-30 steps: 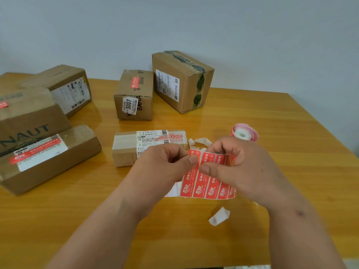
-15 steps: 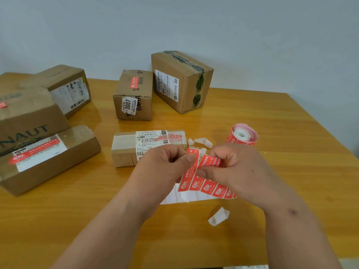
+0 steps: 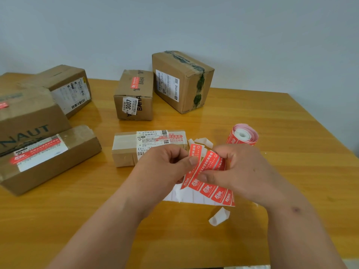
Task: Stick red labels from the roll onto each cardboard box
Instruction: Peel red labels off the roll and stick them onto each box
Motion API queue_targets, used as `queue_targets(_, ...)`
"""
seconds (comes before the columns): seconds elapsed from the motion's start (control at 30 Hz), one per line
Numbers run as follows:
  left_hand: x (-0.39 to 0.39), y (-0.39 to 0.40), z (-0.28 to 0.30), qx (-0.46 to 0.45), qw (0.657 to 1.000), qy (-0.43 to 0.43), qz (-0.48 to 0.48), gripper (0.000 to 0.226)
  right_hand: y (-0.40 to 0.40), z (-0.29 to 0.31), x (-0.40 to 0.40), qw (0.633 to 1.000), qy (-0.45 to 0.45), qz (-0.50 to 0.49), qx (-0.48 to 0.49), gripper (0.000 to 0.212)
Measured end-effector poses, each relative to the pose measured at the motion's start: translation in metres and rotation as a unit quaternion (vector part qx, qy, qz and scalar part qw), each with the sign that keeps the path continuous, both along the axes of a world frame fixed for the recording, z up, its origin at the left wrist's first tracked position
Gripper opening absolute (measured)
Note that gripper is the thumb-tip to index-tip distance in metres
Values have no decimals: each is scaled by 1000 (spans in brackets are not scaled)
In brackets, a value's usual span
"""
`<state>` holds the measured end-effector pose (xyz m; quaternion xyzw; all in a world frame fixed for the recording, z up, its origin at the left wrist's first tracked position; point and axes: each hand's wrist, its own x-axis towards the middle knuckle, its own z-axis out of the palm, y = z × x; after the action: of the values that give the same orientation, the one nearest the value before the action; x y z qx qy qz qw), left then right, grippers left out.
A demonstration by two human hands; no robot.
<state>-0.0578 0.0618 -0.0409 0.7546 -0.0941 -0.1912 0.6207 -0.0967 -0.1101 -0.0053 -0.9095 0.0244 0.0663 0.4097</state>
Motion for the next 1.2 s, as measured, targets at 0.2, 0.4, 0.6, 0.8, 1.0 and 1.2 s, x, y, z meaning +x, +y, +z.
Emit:
queue_targets(0.2, -1, -2, -1, 21, 999, -18, 20, 26, 0, 0, 1, 1000, -1, -5, -21, 13)
queue_targets(0.4, 2, -4, -1, 25, 998, -24, 46, 23, -1, 1, 1, 1000, -12, -10, -20, 16)
queue_targets(0.6, 4, -6, -4, 24, 996, -26, 79, 18, -2, 1, 0, 999, -25, -17, -25, 21)
queue_targets(0.8, 7, -6, -10, 37, 992, -45, 111, 18, -6, 2, -4, 999, -34, -30, 9, 21)
queue_targets(1.0, 10, -4, -14, 40, 989, -44, 139, 18, -12, 6, -7, 997, -41, -44, 56, 30)
queue_targets(1.2, 11, 0, -12, 13, 987, -40, 152, 17, -17, 3, -3, 988, -79, -121, 46, 22)
